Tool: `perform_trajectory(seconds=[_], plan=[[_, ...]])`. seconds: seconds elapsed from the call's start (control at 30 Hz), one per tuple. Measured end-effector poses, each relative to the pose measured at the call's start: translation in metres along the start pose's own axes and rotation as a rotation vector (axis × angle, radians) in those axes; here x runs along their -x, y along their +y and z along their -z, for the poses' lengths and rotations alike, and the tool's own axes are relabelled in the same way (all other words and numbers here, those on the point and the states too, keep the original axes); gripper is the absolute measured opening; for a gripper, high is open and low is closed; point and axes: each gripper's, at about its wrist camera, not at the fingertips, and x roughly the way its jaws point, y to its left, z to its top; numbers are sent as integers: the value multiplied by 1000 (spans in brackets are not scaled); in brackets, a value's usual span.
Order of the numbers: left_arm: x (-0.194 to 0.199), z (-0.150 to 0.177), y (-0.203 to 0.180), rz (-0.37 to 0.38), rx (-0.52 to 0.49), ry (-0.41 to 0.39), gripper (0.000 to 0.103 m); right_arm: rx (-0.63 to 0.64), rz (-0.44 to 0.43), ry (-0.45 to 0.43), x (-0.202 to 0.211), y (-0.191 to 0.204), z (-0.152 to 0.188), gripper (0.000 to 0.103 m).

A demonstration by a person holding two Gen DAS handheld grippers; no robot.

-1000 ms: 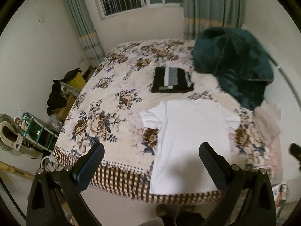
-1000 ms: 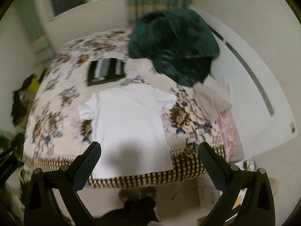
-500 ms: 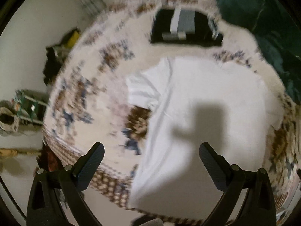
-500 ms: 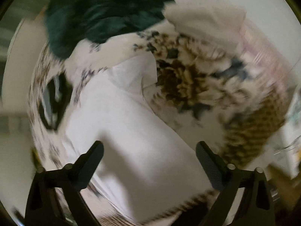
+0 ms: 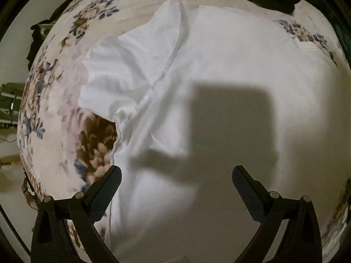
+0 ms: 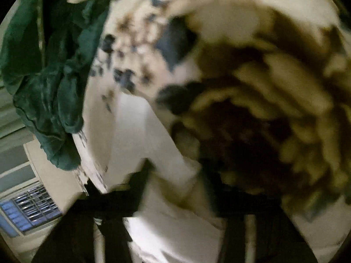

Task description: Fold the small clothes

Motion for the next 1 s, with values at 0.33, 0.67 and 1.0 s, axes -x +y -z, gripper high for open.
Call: perform_trajectory(seconds=[0.33, 0.67, 1.0], plan=[[15, -3, 64, -47, 57, -105, 103, 963, 237, -165, -36, 194, 173, 7], [-7, 23, 142, -30, 190, -48, 103, 1494, 498, 208, -164, 182, 360, 55], [-62, 16, 224, 608, 709, -13, 101, 1220, 555, 186, -131, 144, 333, 57]])
